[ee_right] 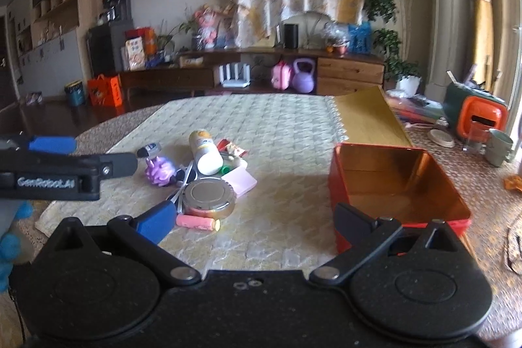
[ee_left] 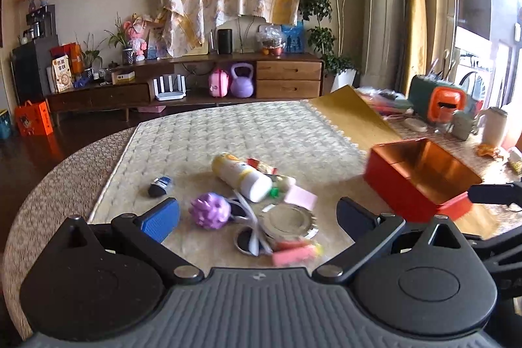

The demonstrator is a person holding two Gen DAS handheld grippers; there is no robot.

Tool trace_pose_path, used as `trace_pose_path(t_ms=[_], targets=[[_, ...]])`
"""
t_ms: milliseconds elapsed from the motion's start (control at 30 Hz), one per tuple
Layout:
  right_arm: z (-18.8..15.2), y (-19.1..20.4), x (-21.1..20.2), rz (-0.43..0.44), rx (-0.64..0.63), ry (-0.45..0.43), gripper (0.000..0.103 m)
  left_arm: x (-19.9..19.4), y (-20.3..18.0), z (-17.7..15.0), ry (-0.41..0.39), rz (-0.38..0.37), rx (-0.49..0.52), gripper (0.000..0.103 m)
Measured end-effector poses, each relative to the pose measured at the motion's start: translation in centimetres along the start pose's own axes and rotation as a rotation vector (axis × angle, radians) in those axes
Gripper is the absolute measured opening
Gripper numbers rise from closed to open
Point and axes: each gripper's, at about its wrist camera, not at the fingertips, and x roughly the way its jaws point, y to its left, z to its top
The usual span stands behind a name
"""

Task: Organize rigid objects
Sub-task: 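Grasp the purple plush ball with the left tool while the right tool grasps the pink eraser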

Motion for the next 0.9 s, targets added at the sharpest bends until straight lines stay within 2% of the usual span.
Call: trace_pose_path(t_ms=[133,300,433,667,900], targets=[[0.6,0.7,2.6,0.052,0.023,0.056,0.102,3.2,2.2,0.5,0.024,0.035,-0.052,0.103],[1.0,2.7,4.8,0.074,-0.041,0.068,0.102,6.7,4.3,1.1,0.065,0.053,-0.093,0.103],[1.1,3.9,6.4,0.075,-0.074,0.083,0.100,8.8,5.3,1.0,0.087,0.053,-0.106,0.103],[0.5,5.7,10.2,0.067,-0.083,0.171,0.096,12.3,6.3,0.4,0.140,0.065,-0.112,0.103],[-0.5,6.3,13.0,0.041,-0.072,0.236,0.087,14.7,7.3,-0.4,0.198,0.059,-0.152,0.103]])
